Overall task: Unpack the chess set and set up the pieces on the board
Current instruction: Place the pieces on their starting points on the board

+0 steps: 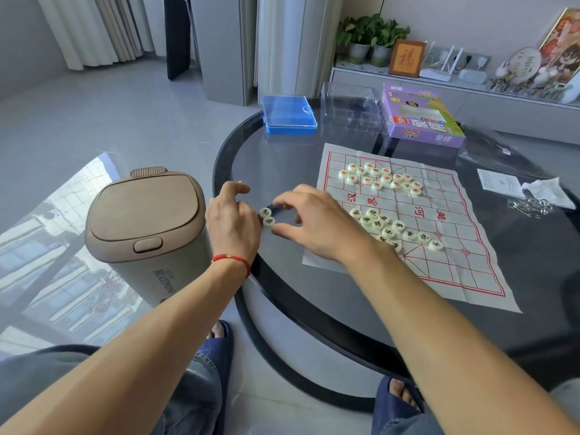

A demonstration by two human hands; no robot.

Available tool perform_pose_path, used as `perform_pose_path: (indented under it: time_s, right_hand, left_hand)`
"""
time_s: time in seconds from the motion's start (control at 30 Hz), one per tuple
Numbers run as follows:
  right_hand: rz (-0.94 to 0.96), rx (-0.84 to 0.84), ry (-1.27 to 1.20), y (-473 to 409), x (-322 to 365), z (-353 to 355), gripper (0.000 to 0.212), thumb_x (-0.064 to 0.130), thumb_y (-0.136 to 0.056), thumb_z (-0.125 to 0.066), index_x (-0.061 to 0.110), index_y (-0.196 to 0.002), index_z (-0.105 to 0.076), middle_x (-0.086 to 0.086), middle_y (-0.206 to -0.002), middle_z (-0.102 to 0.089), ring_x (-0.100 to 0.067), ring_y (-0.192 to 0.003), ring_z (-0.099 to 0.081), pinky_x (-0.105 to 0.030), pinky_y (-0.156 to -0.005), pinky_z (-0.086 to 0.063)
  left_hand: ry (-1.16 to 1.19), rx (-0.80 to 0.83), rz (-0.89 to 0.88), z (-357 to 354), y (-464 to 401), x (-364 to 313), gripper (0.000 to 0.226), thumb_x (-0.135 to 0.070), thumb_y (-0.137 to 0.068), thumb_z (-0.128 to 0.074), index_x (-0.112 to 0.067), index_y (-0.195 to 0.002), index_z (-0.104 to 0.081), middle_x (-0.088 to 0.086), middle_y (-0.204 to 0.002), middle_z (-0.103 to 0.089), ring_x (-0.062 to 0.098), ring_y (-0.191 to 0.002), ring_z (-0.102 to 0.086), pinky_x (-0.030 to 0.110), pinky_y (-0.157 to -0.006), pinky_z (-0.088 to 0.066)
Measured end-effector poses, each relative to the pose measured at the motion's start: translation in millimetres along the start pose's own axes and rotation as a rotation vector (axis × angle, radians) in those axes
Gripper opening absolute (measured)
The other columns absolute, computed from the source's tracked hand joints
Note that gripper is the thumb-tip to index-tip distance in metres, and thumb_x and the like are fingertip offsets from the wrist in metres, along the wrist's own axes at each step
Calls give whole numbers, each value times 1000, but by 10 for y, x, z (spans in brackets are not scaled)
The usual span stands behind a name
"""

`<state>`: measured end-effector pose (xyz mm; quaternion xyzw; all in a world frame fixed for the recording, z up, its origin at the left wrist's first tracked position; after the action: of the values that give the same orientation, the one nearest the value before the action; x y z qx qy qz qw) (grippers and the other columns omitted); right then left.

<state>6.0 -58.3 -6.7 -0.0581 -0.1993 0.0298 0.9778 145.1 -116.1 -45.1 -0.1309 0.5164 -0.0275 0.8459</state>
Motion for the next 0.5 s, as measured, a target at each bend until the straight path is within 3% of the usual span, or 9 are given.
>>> perform_pose_path:
  time_s: [0.07,0.13,0.23,0.37,0.5]
  right_hand:
    - [-42,29,26,-139,63,-137,56,49,-94,-67,19,-139,-57,-3,-128,-57,-22,-113,-59,-38,-92,-49]
    - [-47,16,37,-237,72,-186,55,48,-94,-66,16,-138,-58,-6,-128,-57,-25,-117,-58,-38,-92,-49]
    - [7,-35,44,-290,84,-193,33,35,-95,-69,14,-120,-69,-6,-113,-62,-23,-105,-62,-30,-82,-47]
    - [44,-89,-11,-226,69,-127,19,27,-93,-70,13,-106,-72,-3,-98,-65,-19,-90,-63,-35,-81,-53]
    - [22,-206,-74,144,-162,257,14,25,-92,-71,12,-98,-74,2,-87,-67,-12,-79,-63,-34,-77,-56]
  left_hand:
    - [13,-1,14,12,-2,4,49,-16,-78,-30,-14,-112,-65,7,-113,-67,27,-108,-56,28,-87,-37]
    - [25,1,27,14,-10,14,51,-19,-76,-29,-15,-112,-65,7,-112,-67,25,-107,-56,26,-86,-34]
    - [31,15,28,1,-14,18,48,-22,-78,-30,-17,-112,-65,8,-105,-67,26,-103,-57,28,-85,-36]
    - [3,39,26,-30,-6,2,37,-14,-89,-38,-16,-115,-64,7,-111,-66,24,-109,-55,25,-87,-34]
    - [-142,107,-93,-102,32,-107,33,-13,-88,-48,-16,-118,-61,7,-122,-65,27,-123,-48,37,-104,-37]
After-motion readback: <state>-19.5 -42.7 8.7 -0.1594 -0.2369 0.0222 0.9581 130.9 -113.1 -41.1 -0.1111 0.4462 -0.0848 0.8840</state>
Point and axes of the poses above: each hand's wrist, its own y-axis away from the middle knuckle, its own z-axis out of the back of the hand, x = y × z, the point moved 6 cm from there along -y, towards the middle knuckle
